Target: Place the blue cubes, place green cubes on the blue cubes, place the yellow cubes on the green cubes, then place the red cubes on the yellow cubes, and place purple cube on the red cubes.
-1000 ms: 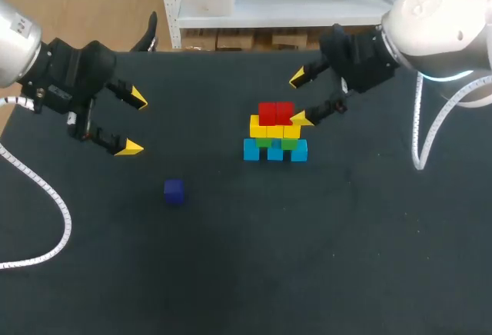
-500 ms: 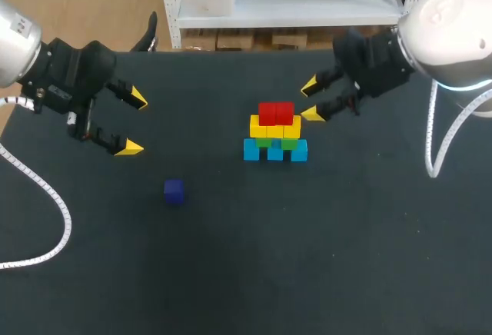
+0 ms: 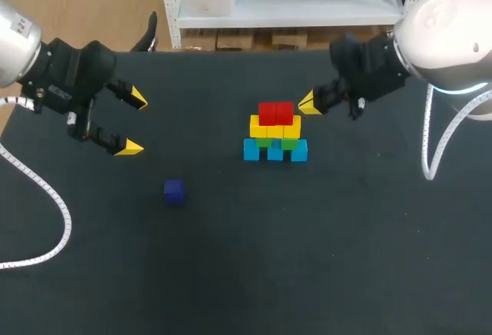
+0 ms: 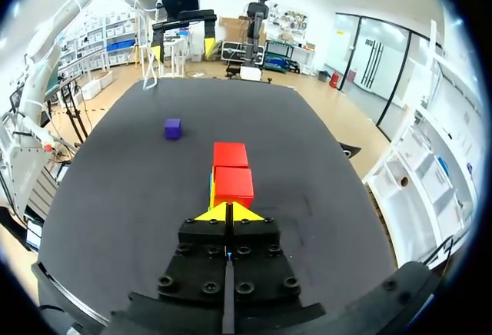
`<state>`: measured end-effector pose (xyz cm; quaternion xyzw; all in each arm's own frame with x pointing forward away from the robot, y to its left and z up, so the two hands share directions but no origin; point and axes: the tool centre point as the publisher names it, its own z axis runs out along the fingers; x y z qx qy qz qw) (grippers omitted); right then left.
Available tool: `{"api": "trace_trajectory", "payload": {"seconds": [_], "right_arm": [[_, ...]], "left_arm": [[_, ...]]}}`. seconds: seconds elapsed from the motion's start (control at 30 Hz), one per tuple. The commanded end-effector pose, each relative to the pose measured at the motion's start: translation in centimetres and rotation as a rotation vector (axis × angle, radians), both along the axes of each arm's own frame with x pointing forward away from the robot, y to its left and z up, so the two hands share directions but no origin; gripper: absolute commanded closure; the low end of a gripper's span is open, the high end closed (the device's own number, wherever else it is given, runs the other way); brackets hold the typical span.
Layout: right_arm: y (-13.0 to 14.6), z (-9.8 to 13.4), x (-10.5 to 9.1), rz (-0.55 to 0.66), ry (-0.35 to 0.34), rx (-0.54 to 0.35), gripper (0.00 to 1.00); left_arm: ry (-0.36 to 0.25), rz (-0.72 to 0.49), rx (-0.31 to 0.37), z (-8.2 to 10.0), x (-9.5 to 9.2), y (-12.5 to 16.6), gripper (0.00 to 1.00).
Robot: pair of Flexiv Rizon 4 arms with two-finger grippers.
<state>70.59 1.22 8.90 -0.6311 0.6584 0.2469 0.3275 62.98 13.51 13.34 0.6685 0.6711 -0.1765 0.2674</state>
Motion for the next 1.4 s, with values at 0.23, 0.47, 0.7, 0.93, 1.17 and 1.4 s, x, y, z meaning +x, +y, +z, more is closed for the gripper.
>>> {"api": "trace_trajectory", "payload": {"seconds": [0.23,0.47,0.7,0.93,1.17,1.4], "right_arm": [[0.35,-0.75,0.71,0.021,0.016,0.007,1.0],[0.72,-0.7,1.05,0.037,0.017,0.002,1.0],[0.7,-0.67,1.09,0.035,0.018,0.001,1.0],[0.81,-0.7,1.08,0.038,0.022,0.002,1.0],[0.86,-0.73,1.13,0.039,0.022,0.003,1.0],[0.42,-0.59,0.99,0.022,0.021,0.001,1.0]], "left_arm": [[-0.004,-0.003,-0.005,-0.07,-0.06,0.17,0.0],[-0.004,-0.003,-0.005,-0.07,-0.06,0.17,0.0],[-0.004,-0.003,-0.005,-0.07,-0.06,0.17,0.0],[-0.004,-0.003,-0.005,-0.07,-0.06,0.17,0.0],[-0.004,-0.003,-0.005,-0.07,-0.06,0.17,0.0],[-0.004,-0.003,-0.005,-0.07,-0.06,0.17,0.0]]}}
